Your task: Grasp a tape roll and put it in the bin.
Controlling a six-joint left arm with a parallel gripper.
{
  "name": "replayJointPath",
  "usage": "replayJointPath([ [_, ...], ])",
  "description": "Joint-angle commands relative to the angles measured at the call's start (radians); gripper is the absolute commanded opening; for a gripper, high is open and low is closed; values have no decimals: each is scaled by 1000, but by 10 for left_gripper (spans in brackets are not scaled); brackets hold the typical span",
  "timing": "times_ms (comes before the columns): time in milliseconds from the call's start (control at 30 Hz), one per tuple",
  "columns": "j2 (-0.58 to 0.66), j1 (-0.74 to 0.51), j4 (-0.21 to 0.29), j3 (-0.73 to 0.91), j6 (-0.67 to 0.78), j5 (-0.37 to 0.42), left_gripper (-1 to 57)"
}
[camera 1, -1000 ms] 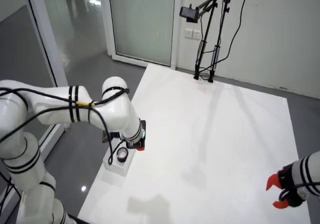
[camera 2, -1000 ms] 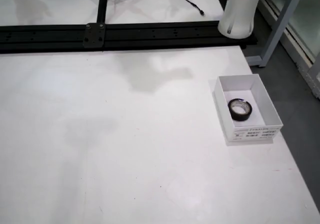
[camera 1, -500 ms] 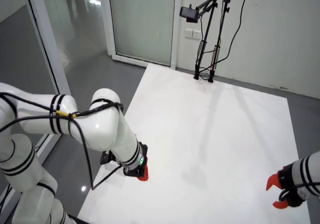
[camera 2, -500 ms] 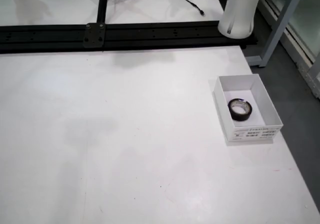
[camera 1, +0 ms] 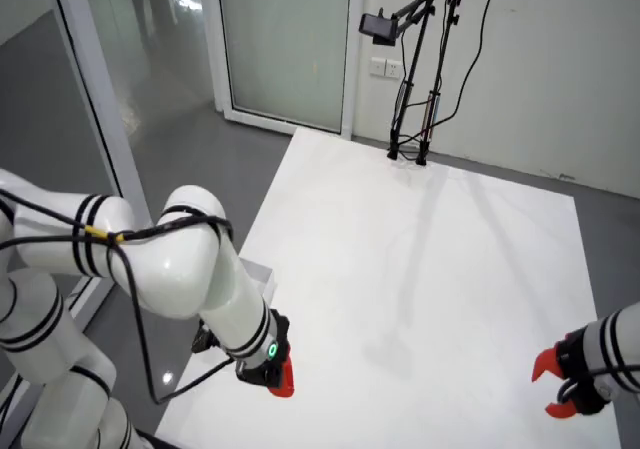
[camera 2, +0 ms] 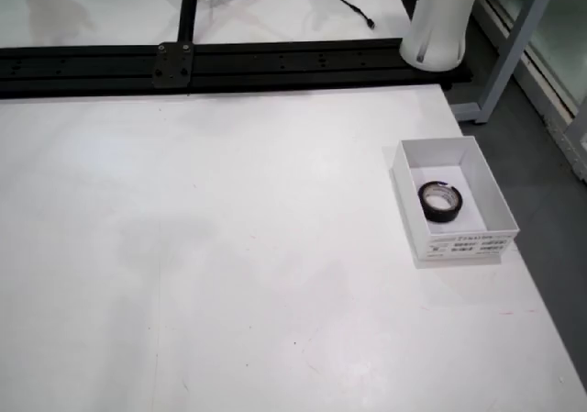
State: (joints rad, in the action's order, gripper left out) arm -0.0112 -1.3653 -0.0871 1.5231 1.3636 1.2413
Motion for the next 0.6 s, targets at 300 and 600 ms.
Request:
replayJointPath([
  [300,16,11,24,0,-1,3,-6],
  [600,-1,89,1,0,-3,3,-6],
])
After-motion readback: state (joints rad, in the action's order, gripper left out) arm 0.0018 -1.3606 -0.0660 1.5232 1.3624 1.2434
